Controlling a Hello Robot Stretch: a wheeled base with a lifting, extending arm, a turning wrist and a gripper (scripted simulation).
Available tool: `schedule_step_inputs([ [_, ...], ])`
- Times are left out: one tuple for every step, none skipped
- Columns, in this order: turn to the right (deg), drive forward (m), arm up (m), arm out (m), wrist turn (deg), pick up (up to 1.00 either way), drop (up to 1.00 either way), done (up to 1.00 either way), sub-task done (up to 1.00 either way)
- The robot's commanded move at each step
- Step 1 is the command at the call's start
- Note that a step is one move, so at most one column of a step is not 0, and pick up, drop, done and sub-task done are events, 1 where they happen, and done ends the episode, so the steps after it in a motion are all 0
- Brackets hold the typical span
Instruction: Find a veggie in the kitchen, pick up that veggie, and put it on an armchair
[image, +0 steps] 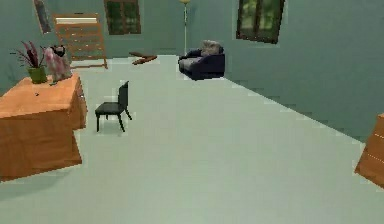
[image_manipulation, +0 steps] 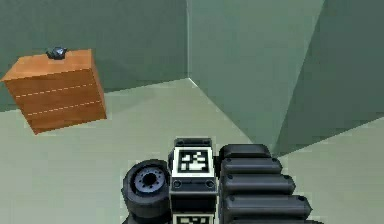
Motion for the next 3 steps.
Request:
schedule_step_inputs([
  [-3.0, 0.0, 0.0, 0.0, 0.0, 0.0, 0.0, 0.0, 0.0],
  [0.0, 1.0, 0.0, 0.0, 0.0, 0.0, 0.0, 0.0, 0.0],
  [0.0, 1.0, 0.0, 0.0, 0.0, 0.0, 0.0, 0.0, 0.0],
])
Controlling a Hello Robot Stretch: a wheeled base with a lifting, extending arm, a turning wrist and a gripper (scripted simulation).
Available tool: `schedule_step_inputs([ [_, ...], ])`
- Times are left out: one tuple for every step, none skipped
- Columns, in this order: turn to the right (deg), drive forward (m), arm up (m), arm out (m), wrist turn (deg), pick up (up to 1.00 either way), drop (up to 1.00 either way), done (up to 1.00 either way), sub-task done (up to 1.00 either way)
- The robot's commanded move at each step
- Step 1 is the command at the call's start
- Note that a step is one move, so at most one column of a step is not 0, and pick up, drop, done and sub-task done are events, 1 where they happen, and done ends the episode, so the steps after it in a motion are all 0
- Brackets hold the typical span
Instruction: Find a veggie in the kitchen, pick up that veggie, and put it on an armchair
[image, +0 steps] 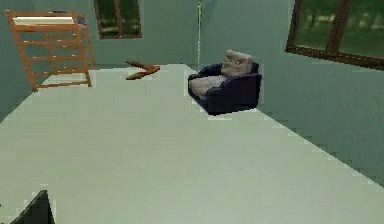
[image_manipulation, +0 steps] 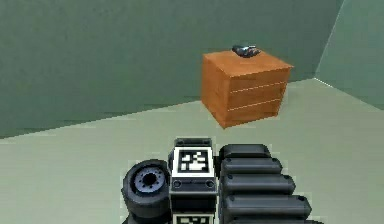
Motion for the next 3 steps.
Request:
schedule_step_inputs([
  [-3.0, 0.0, 0.0, 0.0, 0.0, 0.0, 0.0, 0.0, 0.0],
  [0.0, 0.5, 0.0, 0.0, 0.0, 0.0, 0.0, 0.0, 0.0],
  [-3.0, 0.0, 0.0, 0.0, 0.0, 0.0, 0.0, 0.0, 0.0],
])
